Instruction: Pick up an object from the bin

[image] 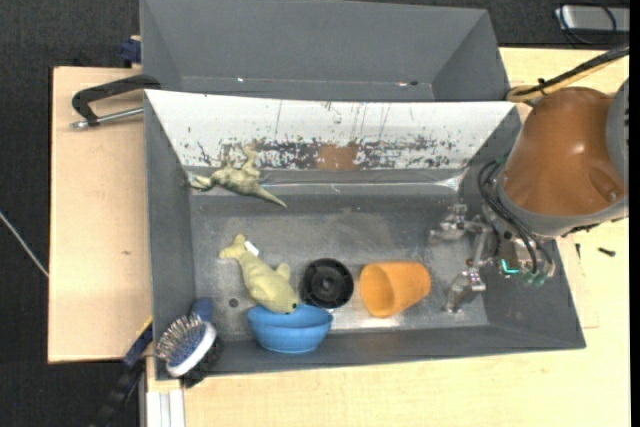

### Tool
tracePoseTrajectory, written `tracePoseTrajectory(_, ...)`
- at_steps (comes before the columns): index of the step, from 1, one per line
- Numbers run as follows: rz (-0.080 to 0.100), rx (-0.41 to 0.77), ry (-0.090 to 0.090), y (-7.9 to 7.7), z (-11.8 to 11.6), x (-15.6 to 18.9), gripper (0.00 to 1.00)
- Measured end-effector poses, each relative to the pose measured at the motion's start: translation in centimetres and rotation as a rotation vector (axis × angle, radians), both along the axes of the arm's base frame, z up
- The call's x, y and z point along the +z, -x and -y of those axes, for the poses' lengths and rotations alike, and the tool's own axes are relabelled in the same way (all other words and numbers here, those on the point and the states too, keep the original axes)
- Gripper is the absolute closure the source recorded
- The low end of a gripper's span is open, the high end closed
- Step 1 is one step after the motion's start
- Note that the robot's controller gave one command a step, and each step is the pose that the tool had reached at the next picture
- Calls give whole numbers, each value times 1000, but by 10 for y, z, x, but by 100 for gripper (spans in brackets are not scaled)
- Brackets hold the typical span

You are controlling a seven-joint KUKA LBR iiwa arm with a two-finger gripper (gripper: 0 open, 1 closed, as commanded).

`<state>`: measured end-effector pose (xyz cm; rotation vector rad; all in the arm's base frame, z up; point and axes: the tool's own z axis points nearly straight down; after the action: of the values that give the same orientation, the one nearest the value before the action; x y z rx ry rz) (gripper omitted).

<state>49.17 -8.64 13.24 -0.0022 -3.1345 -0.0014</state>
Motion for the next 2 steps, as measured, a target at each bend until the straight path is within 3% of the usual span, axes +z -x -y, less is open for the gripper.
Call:
tracePoseTrajectory(1,10,182,1,-13,-45,-61,0)
tracePoseTrajectory(2,21,183,2,-16,-45,-59,100)
